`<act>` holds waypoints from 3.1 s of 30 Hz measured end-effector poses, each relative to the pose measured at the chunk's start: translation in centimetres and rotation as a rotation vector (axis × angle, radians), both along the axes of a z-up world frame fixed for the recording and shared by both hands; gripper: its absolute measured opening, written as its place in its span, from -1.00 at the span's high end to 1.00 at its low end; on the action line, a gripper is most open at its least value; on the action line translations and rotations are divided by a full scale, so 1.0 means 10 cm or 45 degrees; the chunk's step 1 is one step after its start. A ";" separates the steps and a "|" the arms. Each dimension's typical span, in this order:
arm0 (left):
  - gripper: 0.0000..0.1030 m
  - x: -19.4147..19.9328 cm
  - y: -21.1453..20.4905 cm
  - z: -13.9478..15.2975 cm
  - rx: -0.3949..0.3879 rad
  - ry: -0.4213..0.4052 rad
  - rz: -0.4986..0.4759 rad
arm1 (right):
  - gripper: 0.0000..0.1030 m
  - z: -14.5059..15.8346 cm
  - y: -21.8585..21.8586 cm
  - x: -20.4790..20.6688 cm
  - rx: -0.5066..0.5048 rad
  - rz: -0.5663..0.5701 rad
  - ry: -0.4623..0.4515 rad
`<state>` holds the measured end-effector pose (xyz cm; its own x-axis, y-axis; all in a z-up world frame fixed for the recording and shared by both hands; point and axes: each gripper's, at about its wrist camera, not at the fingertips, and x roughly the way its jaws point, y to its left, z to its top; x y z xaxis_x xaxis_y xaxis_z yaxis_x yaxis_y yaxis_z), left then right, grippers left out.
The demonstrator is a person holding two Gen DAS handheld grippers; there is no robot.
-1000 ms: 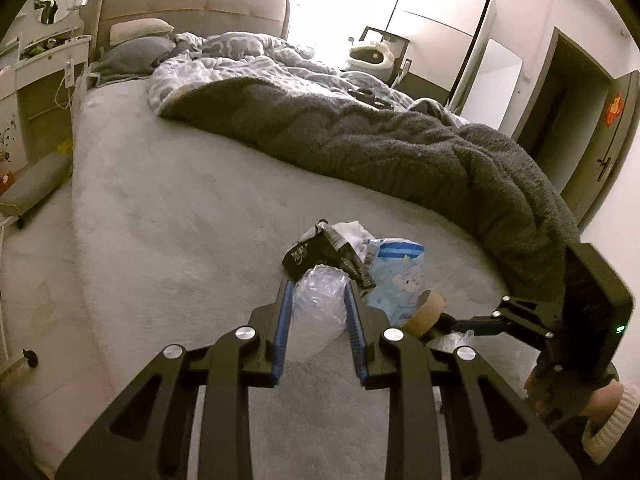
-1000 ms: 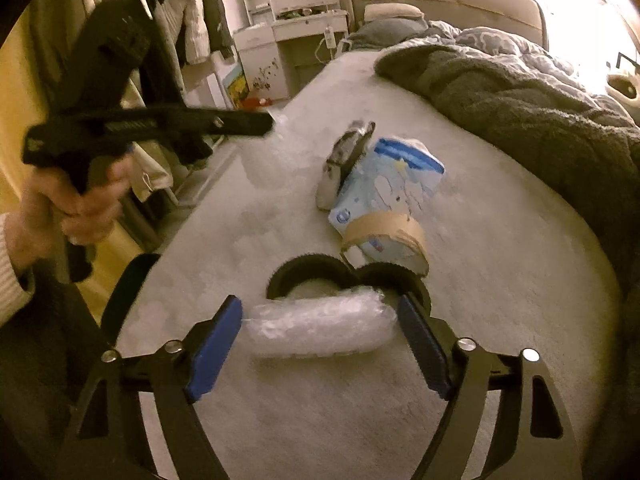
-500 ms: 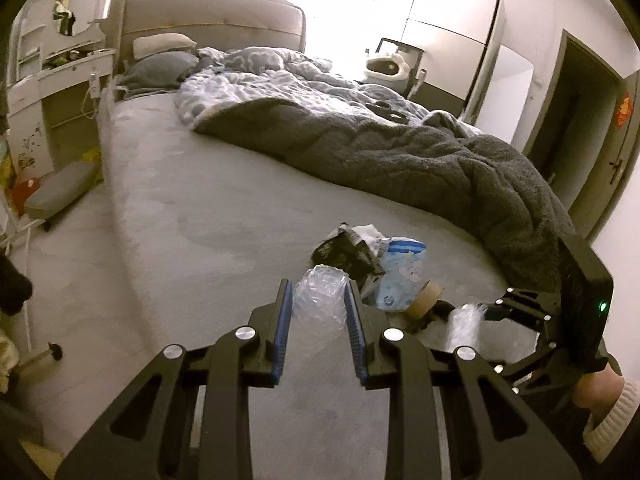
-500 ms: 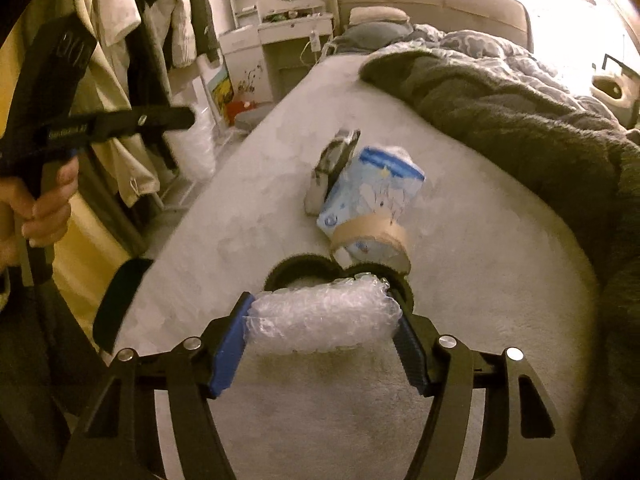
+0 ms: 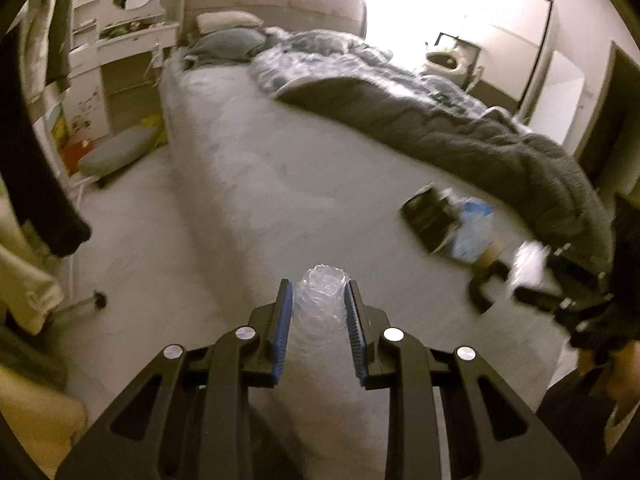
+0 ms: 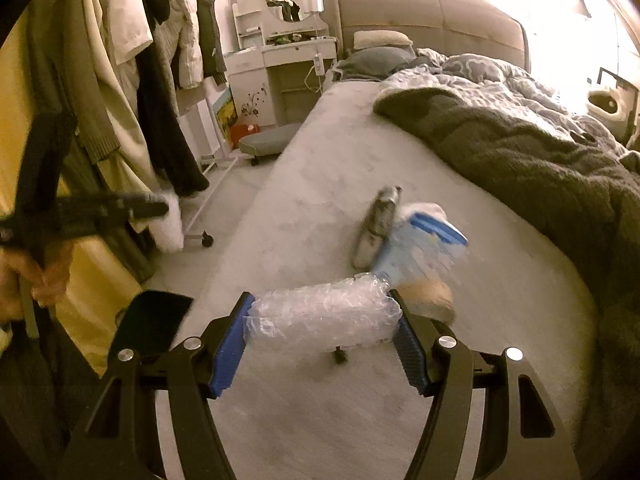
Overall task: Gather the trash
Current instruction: 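Drop the plastic bag into the bin with the left gripper while the right holds bubble wrap, then open the right gripper to drop the bubble wrap into the bin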
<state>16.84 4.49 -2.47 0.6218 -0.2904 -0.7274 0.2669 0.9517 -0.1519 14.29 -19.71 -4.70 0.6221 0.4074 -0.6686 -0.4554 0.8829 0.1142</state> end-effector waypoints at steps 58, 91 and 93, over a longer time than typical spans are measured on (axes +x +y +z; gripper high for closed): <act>-0.30 -0.74 2.08 -2.02 -0.017 0.756 0.371 | -0.30 -1.10 3.11 0.13 -0.140 0.414 0.404; -0.44 -0.61 2.38 -0.28 0.018 0.061 0.524 | -0.32 -2.23 3.48 -0.22 -0.512 0.534 0.656; -0.53 -0.63 2.33 -0.13 0.030 -0.018 0.514 | -0.34 -2.25 3.47 -0.24 -0.520 0.529 0.665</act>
